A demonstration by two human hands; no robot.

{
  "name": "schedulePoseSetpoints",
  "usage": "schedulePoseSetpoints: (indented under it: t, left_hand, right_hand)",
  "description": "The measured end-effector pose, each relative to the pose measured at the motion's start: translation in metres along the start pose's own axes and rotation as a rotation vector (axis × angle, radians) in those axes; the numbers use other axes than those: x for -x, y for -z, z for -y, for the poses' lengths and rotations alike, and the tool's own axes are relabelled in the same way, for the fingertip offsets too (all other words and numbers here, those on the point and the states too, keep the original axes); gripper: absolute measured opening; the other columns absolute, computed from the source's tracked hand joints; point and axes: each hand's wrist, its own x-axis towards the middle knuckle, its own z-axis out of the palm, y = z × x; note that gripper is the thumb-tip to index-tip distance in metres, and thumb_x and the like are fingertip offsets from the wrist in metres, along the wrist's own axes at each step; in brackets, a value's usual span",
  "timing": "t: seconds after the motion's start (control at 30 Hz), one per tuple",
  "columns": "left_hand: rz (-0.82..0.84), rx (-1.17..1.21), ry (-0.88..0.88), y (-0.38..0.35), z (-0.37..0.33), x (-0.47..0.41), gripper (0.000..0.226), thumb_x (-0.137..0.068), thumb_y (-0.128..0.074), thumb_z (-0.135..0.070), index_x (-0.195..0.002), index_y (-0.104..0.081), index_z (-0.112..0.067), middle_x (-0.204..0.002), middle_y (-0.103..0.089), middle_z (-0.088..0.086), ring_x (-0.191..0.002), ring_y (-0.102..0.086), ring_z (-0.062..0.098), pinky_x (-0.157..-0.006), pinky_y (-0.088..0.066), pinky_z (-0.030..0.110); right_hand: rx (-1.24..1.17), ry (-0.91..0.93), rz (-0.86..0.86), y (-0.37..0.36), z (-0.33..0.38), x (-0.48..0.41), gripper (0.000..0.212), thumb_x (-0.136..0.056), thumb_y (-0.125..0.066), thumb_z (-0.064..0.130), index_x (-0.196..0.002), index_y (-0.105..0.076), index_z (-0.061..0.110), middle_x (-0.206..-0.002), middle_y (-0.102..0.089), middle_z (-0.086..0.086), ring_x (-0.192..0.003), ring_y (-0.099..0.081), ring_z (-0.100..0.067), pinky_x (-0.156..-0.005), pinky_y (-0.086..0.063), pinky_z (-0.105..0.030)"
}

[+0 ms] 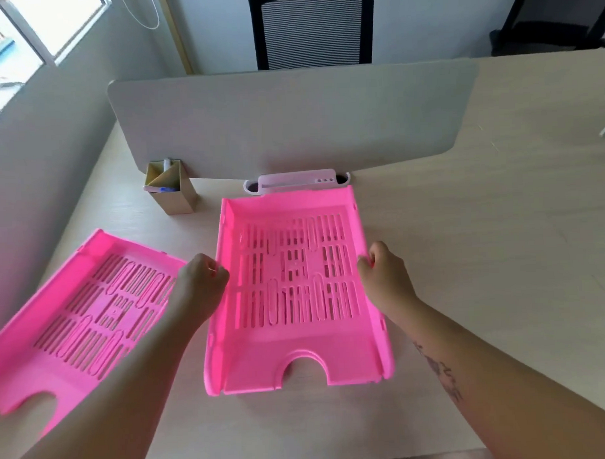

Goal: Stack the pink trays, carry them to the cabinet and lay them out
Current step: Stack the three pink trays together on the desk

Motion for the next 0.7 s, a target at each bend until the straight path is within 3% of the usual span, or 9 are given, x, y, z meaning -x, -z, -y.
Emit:
schedulePoseSetpoints:
  t: [0.13,0.33,0.4,0.53,0.63,0.7]
  left_hand:
    - [0.034,0.014,0.019,-0.015,0.007,0.000,0.019,-0.095,-0.047,-0.015,-0.089,-0.060,-0.002,-0.078,-0.065,0.013,-0.062,-0.058,0.024,-0.058,-0.054,0.037]
    - [0.119,0.242,0.050,-0.036,0.009,0.012,0.030,-0.104,-0.036,-0.029,-0.120,-0.053,-0.009,-0.098,-0.059,0.003,-0.071,-0.058,0.017,-0.053,-0.045,0.027]
    - [0.163,0.297,0.102,-0.041,0.012,0.013,0.040,-0.104,-0.031,-0.036,-0.111,-0.058,-0.007,-0.087,-0.064,0.005,-0.066,-0.058,0.016,-0.060,-0.050,0.032]
    - [0.129,0.303,0.187,-0.053,0.024,0.009,0.048,-0.104,-0.032,-0.033,-0.092,-0.066,-0.002,-0.081,-0.068,0.019,-0.078,-0.066,0.037,-0.079,-0.056,0.051]
    - [0.067,0.146,0.132,-0.056,0.024,0.014,0.039,-0.102,-0.039,-0.030,-0.083,-0.061,-0.003,-0.076,-0.065,0.014,-0.074,-0.065,0.034,-0.071,-0.057,0.044]
    - [0.079,0.117,0.080,-0.057,0.021,0.018,0.032,-0.098,-0.048,-0.035,-0.088,-0.057,-0.006,-0.078,-0.065,0.009,-0.070,-0.065,0.030,-0.061,-0.055,0.037]
  right_hand:
    - [0.015,-0.067,-0.016,-0.013,-0.010,0.004,0.020,-0.102,-0.039,0.020,-0.085,-0.037,0.012,-0.062,-0.036,0.004,-0.047,-0.033,-0.013,-0.044,-0.025,-0.027]
    - [-0.005,-0.125,-0.037,-0.019,-0.021,0.008,0.016,-0.104,-0.035,0.026,-0.094,-0.035,0.015,-0.065,-0.037,0.004,-0.047,-0.034,-0.013,-0.043,-0.024,-0.027]
    - [-0.030,-0.112,-0.042,-0.018,-0.022,0.009,0.019,-0.105,-0.036,0.027,-0.093,-0.037,0.011,-0.063,-0.039,0.001,-0.046,-0.035,-0.014,-0.044,-0.025,-0.027]
    - [-0.066,-0.095,-0.052,-0.020,-0.018,0.012,0.023,-0.105,-0.036,0.028,-0.092,-0.037,0.009,-0.060,-0.043,-0.001,-0.043,-0.038,-0.017,-0.042,-0.024,-0.025]
    - [-0.052,-0.081,-0.051,-0.023,-0.017,0.010,0.020,-0.105,-0.035,0.026,-0.092,-0.035,0.011,-0.058,-0.041,-0.001,-0.041,-0.035,-0.015,-0.041,-0.023,-0.025]
    - [-0.040,-0.074,-0.041,-0.023,-0.018,0.008,0.018,-0.106,-0.034,0.025,-0.093,-0.034,0.012,-0.057,-0.040,0.000,-0.040,-0.033,-0.014,-0.039,-0.023,-0.025]
